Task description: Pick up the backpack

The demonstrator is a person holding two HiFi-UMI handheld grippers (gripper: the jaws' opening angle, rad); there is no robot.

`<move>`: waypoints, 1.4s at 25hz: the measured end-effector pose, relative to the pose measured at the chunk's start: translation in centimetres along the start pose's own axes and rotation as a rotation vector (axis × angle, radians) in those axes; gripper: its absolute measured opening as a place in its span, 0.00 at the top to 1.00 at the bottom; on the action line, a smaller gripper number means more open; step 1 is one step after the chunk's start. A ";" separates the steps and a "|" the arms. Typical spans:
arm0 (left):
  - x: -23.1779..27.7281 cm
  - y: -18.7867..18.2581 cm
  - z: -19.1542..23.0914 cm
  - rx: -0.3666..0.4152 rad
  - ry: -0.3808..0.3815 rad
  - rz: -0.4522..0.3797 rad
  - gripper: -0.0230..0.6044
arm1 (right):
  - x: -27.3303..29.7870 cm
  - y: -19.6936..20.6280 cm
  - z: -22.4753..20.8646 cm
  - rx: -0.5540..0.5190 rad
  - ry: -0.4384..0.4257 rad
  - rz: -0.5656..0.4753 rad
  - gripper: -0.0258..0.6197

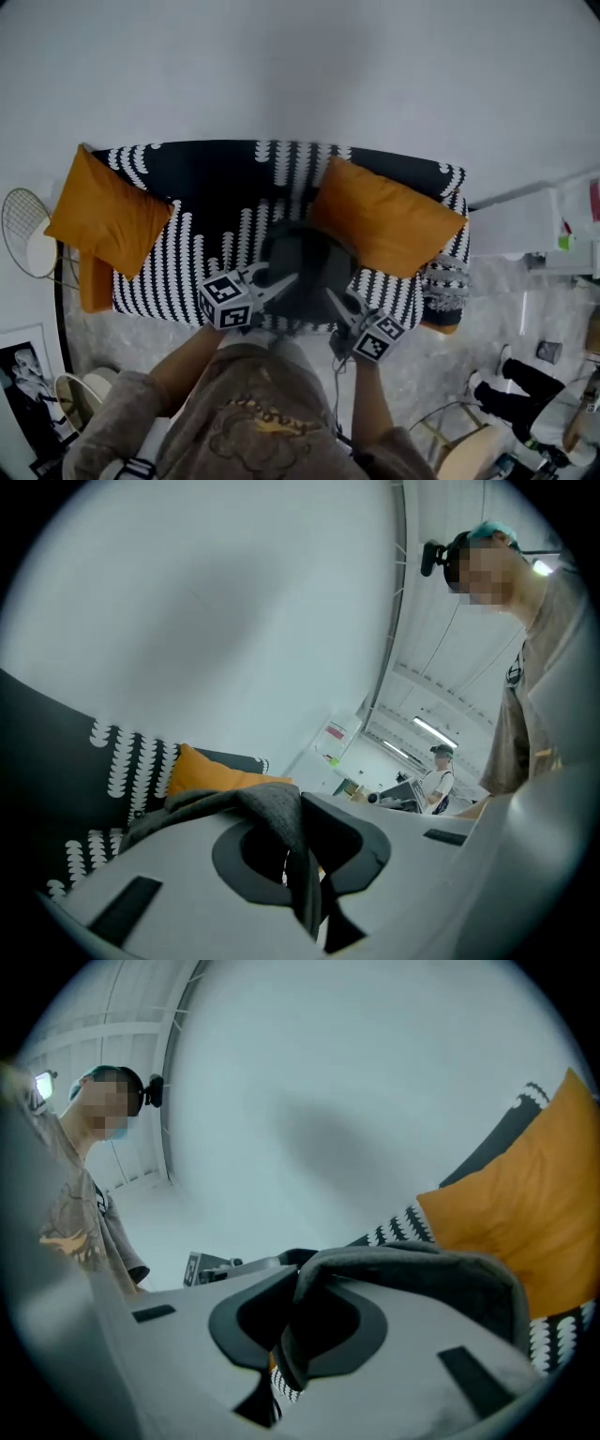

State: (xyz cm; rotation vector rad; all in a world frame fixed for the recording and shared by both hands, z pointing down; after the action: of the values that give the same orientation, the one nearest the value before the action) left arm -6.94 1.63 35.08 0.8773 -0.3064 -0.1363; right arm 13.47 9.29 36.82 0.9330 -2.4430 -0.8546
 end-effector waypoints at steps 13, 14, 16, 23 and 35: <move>-3.6 -3.8 -6.1 0.014 0.032 -0.108 0.92 | -4.3 -3.6 7.0 -0.065 -0.009 -0.178 0.92; -3.8 -4.0 -6.8 0.025 0.037 -0.110 0.92 | -4.6 -3.7 7.6 -0.074 -0.014 -0.187 0.92; -4.7 -4.5 -8.2 0.057 0.048 -0.124 0.92 | -5.4 -3.9 9.2 -0.099 -0.031 -0.205 0.92; -7.5 -9.1 -13.1 0.168 0.071 -0.206 0.92 | -7.4 -6.3 14.6 -0.210 -0.126 -0.258 0.92; -11.5 -11.6 -17.5 0.253 0.069 -0.276 0.92 | -7.9 -8.0 20.0 -0.340 -0.171 -0.298 0.91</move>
State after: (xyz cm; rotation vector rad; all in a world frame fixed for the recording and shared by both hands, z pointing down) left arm -12.17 9.90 13.19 1.1711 -0.1382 -0.3278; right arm 11.86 18.11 15.70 1.1446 -2.2186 -1.4542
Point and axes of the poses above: the fingertips, and each gripper's own axes: x forward along the fingers, z to its left, y out of its underside, the point moved 9 cm from there along -x, backward along the fingers
